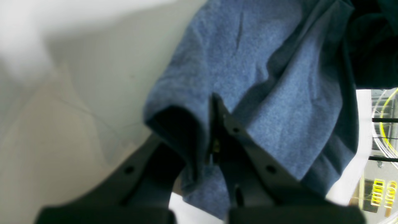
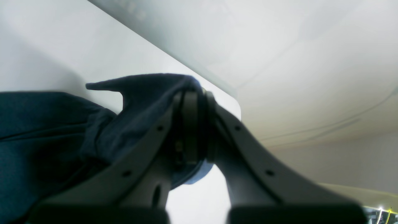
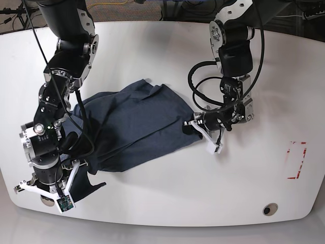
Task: Fold the T-shirt properly
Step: 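Move the left gripper to the shirt's loose end and grasp it, then stretch the shirt between both grippers, pulling the ends apart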
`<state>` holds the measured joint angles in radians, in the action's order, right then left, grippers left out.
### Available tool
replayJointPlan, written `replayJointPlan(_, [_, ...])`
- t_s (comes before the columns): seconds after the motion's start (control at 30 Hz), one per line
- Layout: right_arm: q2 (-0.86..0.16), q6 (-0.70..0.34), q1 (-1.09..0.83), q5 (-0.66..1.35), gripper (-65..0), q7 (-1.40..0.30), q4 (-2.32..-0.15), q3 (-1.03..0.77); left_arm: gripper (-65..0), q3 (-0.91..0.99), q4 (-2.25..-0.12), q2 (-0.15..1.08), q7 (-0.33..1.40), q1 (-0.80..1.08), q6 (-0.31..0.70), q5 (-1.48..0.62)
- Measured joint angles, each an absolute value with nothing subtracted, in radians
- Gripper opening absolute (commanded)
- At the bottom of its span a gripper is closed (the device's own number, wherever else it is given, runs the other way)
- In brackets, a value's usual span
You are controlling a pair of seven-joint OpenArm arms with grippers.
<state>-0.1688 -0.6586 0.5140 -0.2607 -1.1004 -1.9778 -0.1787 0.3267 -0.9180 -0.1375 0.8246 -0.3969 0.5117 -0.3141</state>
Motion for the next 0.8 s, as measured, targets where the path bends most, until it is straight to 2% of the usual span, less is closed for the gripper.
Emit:
replayJointPlan(0.43, [-0.166, -0.659, 0.496, -0.261, -65.0, -1.101, -1.978, -0.178, -65.0, 0.367, -1.152, -0.057, 0.899, -0.386, 0.441, -0.292])
replayJointPlan(0.8, [-0.115, -0.657, 0.499, -0.255, -65.0, -1.100, -1.972, -0.170, -65.0, 0.451, -1.323, 0.059, 1.015, -0.405, 0.442, -0.288])
